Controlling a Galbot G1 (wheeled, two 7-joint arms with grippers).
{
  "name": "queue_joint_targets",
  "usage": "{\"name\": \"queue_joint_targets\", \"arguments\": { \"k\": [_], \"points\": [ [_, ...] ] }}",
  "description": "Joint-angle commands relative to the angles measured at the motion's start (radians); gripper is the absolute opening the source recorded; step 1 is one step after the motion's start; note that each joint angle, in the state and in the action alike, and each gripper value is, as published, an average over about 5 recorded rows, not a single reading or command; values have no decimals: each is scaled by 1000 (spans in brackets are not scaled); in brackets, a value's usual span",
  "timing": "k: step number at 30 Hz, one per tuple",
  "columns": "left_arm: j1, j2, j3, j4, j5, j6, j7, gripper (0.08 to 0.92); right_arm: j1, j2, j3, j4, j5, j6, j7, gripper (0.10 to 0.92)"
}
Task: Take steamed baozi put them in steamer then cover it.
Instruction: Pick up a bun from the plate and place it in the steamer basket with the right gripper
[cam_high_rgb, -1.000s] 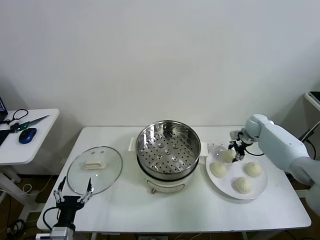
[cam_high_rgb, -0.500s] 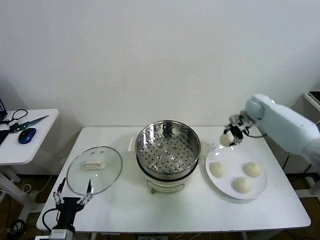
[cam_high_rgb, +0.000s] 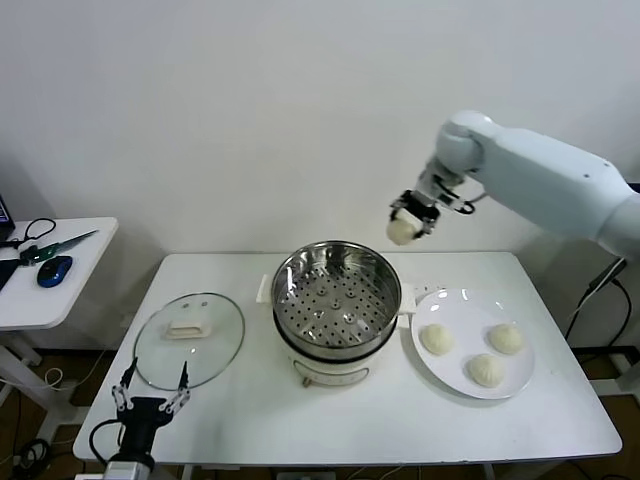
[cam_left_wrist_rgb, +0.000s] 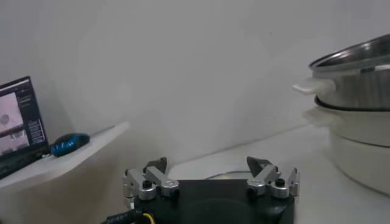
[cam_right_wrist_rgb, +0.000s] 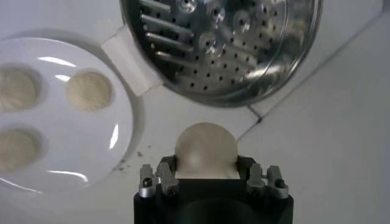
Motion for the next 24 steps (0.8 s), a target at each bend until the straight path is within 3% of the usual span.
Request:
{"name": "queue_joint_targets", "arguments": {
  "k": [1,13,24],
  "points": [
    [2,3,0,0,-1,0,0,823,-14,172,-9,62,-194,140,26,645],
    [5,7,-1,-10,-2,5,1,823,-239,238,75,-3,-518,226,78,647],
    [9,9,-7,-5,-3,3,1,823,-297,254,87,-75,-513,205,72,650]
  ]
}}
